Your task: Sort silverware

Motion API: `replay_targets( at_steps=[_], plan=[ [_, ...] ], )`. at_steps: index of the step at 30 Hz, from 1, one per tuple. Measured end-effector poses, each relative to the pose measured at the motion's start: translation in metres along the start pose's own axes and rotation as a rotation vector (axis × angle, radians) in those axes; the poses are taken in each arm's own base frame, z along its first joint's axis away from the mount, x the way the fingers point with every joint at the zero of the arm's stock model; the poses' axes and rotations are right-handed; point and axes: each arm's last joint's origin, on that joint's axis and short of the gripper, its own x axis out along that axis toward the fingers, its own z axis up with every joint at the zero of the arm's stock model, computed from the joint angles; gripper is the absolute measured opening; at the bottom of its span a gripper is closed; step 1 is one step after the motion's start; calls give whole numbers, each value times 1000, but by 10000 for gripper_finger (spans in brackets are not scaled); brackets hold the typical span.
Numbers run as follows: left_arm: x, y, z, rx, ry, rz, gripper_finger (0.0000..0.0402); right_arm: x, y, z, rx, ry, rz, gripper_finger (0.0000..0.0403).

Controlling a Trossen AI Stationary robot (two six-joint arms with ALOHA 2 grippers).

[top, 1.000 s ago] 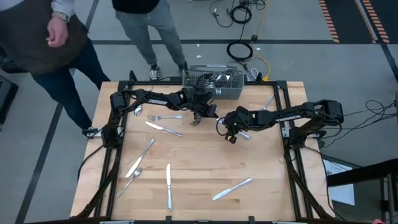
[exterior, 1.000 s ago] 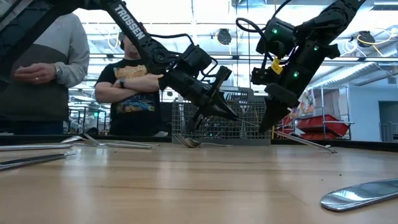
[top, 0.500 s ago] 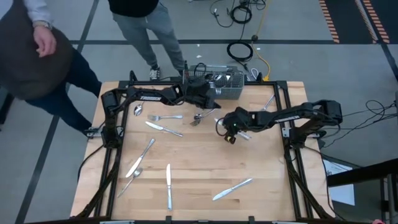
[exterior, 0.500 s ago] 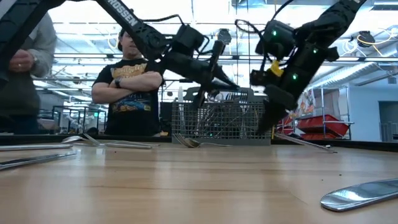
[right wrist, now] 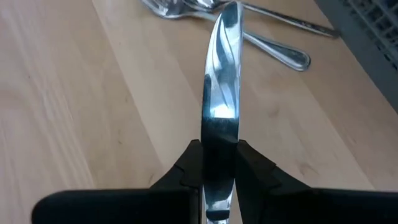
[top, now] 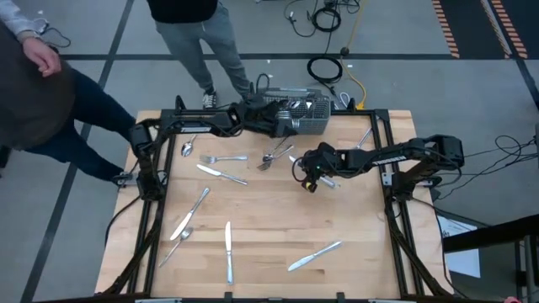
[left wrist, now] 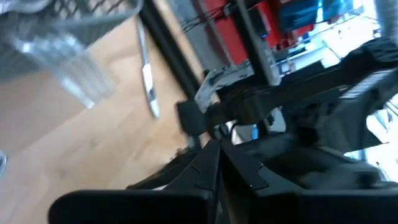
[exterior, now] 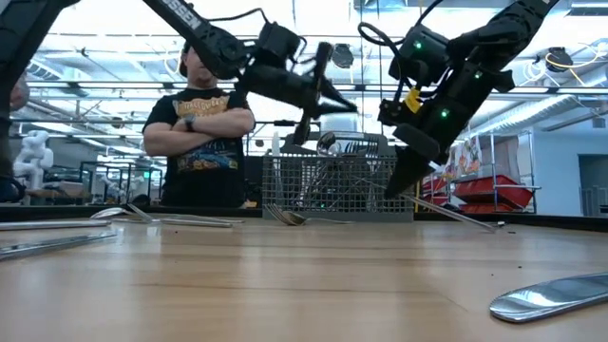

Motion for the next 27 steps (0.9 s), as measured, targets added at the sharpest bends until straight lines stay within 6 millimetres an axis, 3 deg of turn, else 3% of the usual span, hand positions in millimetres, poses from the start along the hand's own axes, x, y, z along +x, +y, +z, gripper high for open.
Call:
replay_targets(
  at_steps=[4, 14, 22, 27],
  plan=[
    [-23, -26, 13, 131, -62, -56, 22, 0, 1, 4, 11, -42, 8, 39],
    [-108, -104, 32, 434, -281, -113, 22, -17, -4, 27, 40, -189, 23, 39],
    [-164, -144, 20, 576, -380, -50, 22, -47, -16, 79, -21, -360, -1, 39],
    [-187, -160, 5, 642, -373, -26, 22, -70, -23, 116, -69, -481, -22, 39]
  ],
)
